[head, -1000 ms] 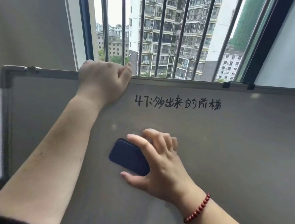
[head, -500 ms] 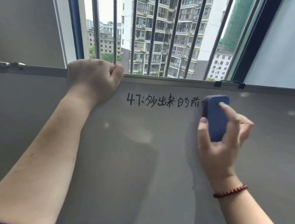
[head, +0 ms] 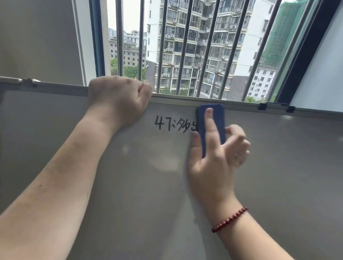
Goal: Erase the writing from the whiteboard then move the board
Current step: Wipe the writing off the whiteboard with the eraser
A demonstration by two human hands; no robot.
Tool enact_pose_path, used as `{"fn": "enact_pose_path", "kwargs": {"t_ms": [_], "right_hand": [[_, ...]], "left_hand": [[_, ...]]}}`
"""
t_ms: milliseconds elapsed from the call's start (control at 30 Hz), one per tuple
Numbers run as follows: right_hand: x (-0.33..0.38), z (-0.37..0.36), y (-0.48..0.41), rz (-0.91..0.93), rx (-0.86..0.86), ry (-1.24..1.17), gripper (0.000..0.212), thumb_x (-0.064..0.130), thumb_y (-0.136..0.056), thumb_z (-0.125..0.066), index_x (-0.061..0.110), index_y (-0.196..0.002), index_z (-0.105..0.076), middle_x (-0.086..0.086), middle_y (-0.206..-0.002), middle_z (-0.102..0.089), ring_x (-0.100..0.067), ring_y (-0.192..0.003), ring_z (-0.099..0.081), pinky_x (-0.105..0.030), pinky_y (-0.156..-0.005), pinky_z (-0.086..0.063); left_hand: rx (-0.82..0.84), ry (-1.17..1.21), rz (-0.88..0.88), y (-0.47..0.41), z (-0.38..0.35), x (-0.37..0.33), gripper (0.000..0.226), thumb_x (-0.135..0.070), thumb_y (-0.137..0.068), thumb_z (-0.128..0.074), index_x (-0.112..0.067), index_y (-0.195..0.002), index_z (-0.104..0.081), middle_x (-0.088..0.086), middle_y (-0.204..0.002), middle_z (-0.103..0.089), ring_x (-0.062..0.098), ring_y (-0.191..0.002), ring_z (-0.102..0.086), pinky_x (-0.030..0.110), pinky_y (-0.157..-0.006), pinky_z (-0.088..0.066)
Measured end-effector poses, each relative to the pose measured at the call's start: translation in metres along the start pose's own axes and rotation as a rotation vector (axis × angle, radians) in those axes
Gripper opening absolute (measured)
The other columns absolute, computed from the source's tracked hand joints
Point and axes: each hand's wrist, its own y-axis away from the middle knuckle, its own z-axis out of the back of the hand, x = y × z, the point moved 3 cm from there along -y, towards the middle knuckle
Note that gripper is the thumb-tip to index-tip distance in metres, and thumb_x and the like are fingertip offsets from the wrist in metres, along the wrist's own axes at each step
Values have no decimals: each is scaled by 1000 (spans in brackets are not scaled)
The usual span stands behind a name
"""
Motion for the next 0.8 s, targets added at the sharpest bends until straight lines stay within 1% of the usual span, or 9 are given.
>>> {"fn": "enact_pose_path", "kwargs": {"t_ms": [133, 233, 333, 400, 467, 567, 700, 733, 800], "right_hand": [[55, -22, 12, 179, 66, 2, 51, 38, -92, -51, 23, -140, -49, -14, -119, -32, -31, -95, -37, -43, -83, -30], [80, -30, 24, 280, 103, -5, 50, 36, -93, -50, 24, -141, -48, -16, -121, -33, -31, -94, -38, -42, -79, -30], [81, -31, 26, 376, 120, 6, 48, 36, -94, -51, 26, -140, -50, -14, -122, -33, -30, -96, -39, -41, -79, -31], [63, -26, 17, 379, 92, 30, 47, 37, -93, -52, 28, -139, -51, -12, -121, -35, -29, -97, -40, -41, -79, -32], [28, -16, 6, 240, 34, 61, 47, 38, -93, -54, 28, -139, -52, -13, -120, -39, -30, -97, -41, -41, -81, -33], [-50, 11, -10, -91, -104, 175, 47, 38, -94, -52, 25, -139, -52, -24, -116, -51, -34, -101, -45, -43, -89, -33], [-121, 39, -25, -537, -177, 190, 47, 33, -95, -44, 22, -141, -45, -29, -124, -44, -48, -114, -42, -47, -96, -31], [-123, 39, -24, -581, -182, 187, 46, 32, -95, -43, 22, -140, -44, -28, -125, -43, -49, -115, -41, -48, -98, -30], [-105, 31, -21, -517, -185, 192, 44, 32, -94, -44, 22, -137, -46, -28, -121, -45, -45, -111, -43, -50, -97, -33]], "left_hand": [[77, 49, 11, -4, 3, 2, 53, -33, -97, -21, -13, -52, -40, 4, -61, -45, 24, -70, -44, 30, -59, -28], [114, 95, 33, -4, 7, 5, 52, -29, -99, -21, -12, -51, -36, 1, -54, -39, 26, -71, -44, 31, -60, -28], [129, 106, 45, -4, 9, 6, 52, -26, -99, -24, -12, -51, -36, -1, -53, -38, 27, -69, -43, 31, -55, -26], [134, 102, 23, -6, 8, 2, 51, -28, -98, -23, -12, -51, -36, -3, -53, -37, 27, -69, -43, 31, -56, -27], [129, 96, -5, -6, 7, -3, 49, -32, -93, -19, -12, -51, -35, -1, -52, -37, 27, -66, -43, 29, -52, -24], [95, 63, -8, -4, 7, -3, 47, -34, -86, -18, -10, -49, -35, 0, -50, -37, 27, -61, -41, 25, -49, -20], [87, 45, 11, -5, 4, -6, 51, -34, -91, -25, -9, -50, -41, 1, -49, -40, 18, -48, -32, 23, -48, -19], [101, 44, 19, -6, 3, -8, 51, -34, -92, -26, -9, -51, -43, 1, -50, -41, 20, -49, -35, 23, -49, -20], [117, 28, 30, -9, 1, -8, 52, -35, -92, -25, -8, -54, -48, 2, -52, -43, 26, -58, -42, 23, -50, -21]]}}
